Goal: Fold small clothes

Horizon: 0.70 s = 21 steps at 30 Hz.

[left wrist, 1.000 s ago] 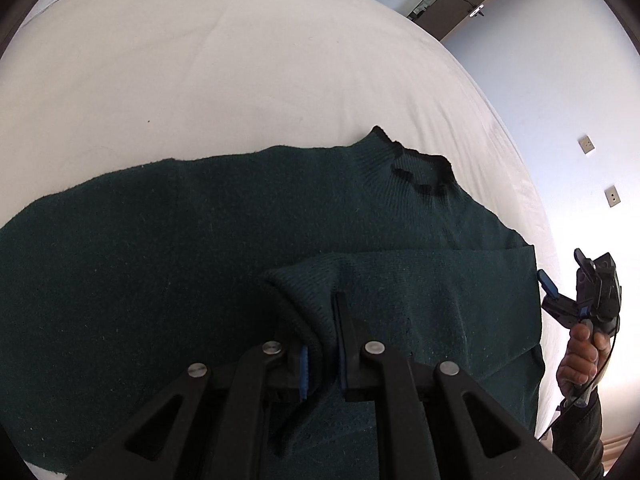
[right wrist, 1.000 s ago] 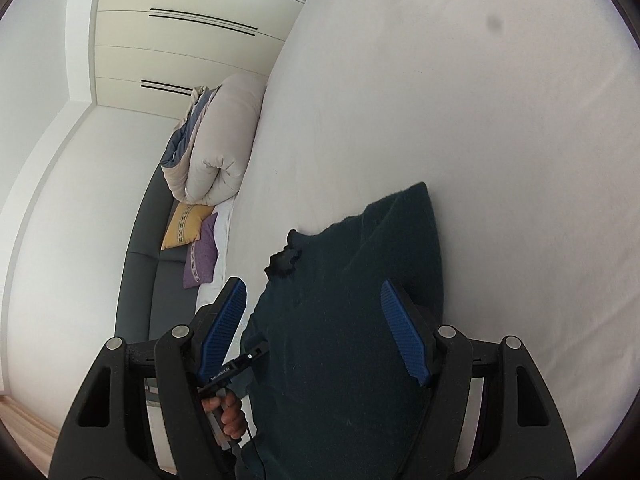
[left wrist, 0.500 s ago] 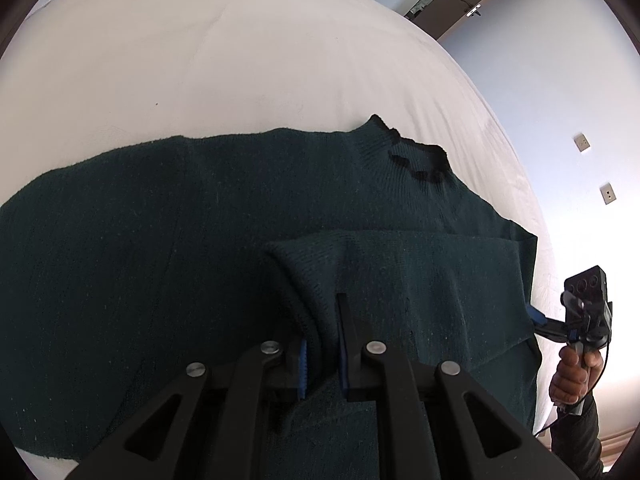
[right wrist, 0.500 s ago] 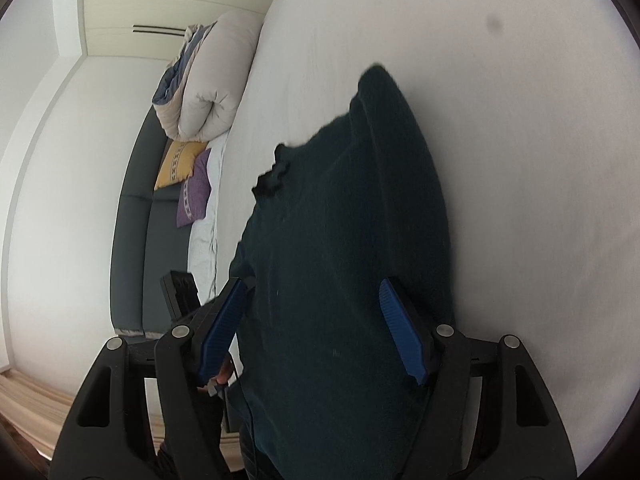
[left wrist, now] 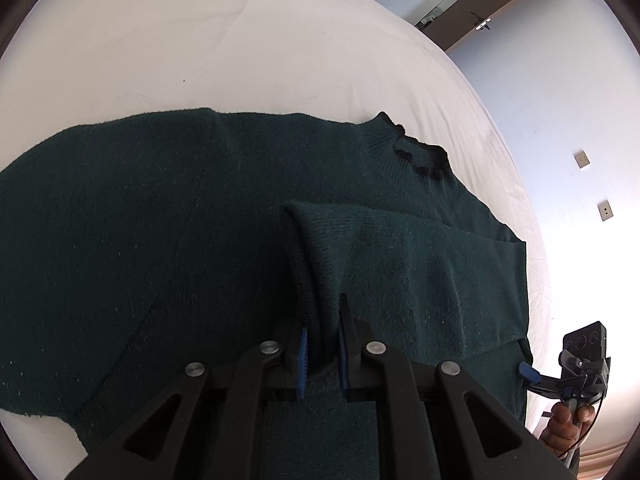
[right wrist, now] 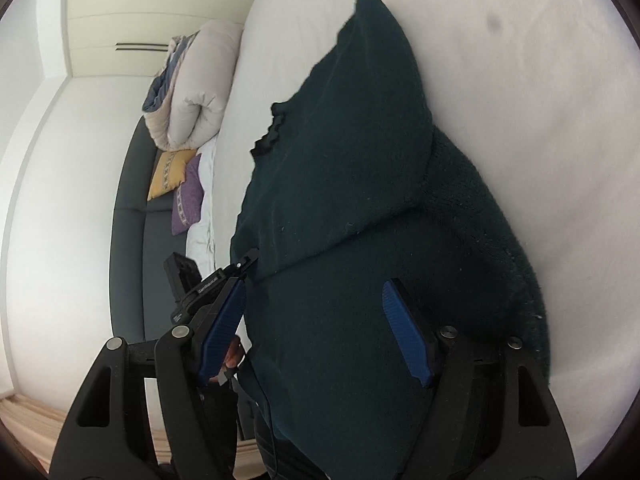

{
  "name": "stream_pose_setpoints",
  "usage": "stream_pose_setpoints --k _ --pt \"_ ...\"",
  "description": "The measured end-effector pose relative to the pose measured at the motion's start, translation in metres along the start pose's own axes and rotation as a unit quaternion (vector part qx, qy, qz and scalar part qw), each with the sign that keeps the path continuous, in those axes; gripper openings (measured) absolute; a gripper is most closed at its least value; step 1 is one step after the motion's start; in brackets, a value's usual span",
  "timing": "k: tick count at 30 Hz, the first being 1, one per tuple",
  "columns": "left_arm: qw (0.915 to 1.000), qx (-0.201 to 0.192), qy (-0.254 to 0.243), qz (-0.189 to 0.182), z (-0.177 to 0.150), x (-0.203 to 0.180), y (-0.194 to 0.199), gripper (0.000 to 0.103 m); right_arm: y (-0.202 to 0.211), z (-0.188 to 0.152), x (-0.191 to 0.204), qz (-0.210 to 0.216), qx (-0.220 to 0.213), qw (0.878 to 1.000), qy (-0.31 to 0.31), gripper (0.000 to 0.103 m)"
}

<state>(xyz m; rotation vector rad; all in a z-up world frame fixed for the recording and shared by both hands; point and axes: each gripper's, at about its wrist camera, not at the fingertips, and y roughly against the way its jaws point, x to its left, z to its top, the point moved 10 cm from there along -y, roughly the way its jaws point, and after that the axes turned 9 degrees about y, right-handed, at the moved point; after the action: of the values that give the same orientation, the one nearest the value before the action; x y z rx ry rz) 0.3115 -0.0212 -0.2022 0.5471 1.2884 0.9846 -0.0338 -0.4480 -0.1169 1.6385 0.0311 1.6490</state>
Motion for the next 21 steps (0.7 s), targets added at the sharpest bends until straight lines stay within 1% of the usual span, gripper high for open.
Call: stream_pose_setpoints --k 2,5,7,14,18,21 --pt "1.0 0.0 -0.001 -0.001 -0.001 -0.001 0.002 0.012 -0.012 0.002 -0.009 0.001 -0.017 0.999 -0.04 0.071" --pt "1.0 0.002 0.005 -0.006 -0.002 0.001 0.003 0.012 -0.015 0.013 -0.007 0.027 -0.066 0.995 -0.074 0.07" --pt "0.9999 0.003 0.009 -0.008 -0.002 0.003 0.004 0.012 -0.011 0.02 -0.01 0.029 -0.096 0.991 -0.085 0.07" --pt "0.9999 0.006 0.013 -0.008 -0.003 0.001 0.003 0.012 0.014 0.027 -0.017 0.039 -0.173 0.978 -0.105 0.067" --pt "1.0 0.008 0.004 -0.002 -0.006 -0.003 0.001 0.012 0.024 0.032 -0.026 0.05 -0.187 0.974 -0.116 0.067" --pt "0.9999 0.009 0.009 -0.004 -0.005 -0.001 -0.003 0.012 0.021 0.031 -0.024 0.045 -0.178 0.977 -0.109 0.067"
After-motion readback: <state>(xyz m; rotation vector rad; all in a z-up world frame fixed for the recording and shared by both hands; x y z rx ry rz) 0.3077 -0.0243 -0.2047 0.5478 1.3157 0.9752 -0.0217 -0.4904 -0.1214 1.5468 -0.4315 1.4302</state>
